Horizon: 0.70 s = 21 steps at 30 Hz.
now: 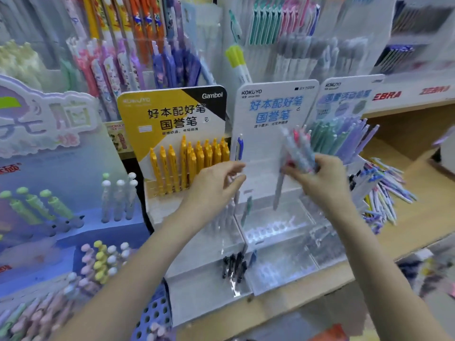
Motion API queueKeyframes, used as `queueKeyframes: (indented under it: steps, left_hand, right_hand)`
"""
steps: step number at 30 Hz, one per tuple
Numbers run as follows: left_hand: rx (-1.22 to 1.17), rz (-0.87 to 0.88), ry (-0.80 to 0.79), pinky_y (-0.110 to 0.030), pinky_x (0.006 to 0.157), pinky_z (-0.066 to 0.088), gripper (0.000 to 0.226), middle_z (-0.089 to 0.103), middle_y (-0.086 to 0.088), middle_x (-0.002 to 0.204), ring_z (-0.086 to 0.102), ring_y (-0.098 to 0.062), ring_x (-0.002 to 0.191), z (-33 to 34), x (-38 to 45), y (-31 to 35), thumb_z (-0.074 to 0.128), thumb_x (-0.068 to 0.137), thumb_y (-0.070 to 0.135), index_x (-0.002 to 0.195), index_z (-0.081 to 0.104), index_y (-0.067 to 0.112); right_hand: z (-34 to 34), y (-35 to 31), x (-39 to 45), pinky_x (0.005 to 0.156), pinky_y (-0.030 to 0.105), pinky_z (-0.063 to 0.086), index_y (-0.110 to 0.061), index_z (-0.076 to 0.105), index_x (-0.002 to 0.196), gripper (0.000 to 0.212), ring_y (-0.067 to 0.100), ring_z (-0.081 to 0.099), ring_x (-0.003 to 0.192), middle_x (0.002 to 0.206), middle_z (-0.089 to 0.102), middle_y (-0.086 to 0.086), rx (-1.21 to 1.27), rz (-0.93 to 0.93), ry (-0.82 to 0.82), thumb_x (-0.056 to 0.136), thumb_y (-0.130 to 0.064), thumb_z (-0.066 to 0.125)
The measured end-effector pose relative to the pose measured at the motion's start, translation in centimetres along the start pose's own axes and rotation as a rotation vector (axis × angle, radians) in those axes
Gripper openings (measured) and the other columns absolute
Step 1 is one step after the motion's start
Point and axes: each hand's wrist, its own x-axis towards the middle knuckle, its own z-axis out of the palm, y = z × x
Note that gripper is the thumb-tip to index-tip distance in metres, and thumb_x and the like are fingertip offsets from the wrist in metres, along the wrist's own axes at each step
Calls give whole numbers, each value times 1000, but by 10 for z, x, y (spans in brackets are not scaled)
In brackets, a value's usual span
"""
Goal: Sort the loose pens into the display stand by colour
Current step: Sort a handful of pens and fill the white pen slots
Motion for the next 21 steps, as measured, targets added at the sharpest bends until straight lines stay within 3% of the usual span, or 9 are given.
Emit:
queueKeyframes:
  steps: [3,5,9,13,16,19,21]
  left_hand:
    - [228,38,-67,-25,97,38,28,57,4,129,52,-13,118,24,15,3,48,95,24,119,62,18]
    - [288,0,-121,-26,100,34,30,51,3,137,47,-14,125,39,24,4,46,96,23,122,60,16]
    - [414,-63,-137,-24,98,34,32,47,5,140,45,-12,126,56,33,5,43,97,23,122,60,16]
    - [414,-113,-84,-27,95,40,28,53,7,135,51,-12,122,59,35,4,46,95,22,114,66,17]
    - [390,-139,-51,-30,93,44,25,56,7,131,54,-13,119,62,34,4,50,93,22,110,69,17]
    - [383,-145,-13,-30,89,45,24,59,8,127,57,-14,115,64,33,4,52,92,22,107,70,17]
    - [391,-137,-16,-29,89,45,24,58,8,128,57,-12,115,64,34,3,51,93,23,108,70,18]
  right_hand:
    - [-23,20,30,46,14,28,-16,50,55,34,3,41,44,49,41,-5,-58,-62,348,77,-19,75]
    - [-23,33,46,47,16,27,0,55,62,32,5,38,46,51,40,-1,-30,-82,414,79,-20,73]
    - [-5,50,58,47,10,28,-6,48,61,33,-5,42,47,49,35,-13,44,-135,385,81,-15,72]
    - [10,64,64,47,14,26,-3,50,61,35,6,35,49,49,38,-2,93,-180,382,81,-21,72]
    - [16,63,69,48,13,27,-5,56,65,26,3,39,50,51,41,-5,104,-198,366,79,-19,72]
    - [25,62,70,49,16,27,-5,62,74,17,6,43,54,56,50,-2,-16,-203,290,82,-18,70]
    - [31,62,69,55,28,33,-5,64,84,18,22,54,63,69,63,10,-198,-163,217,86,-22,65]
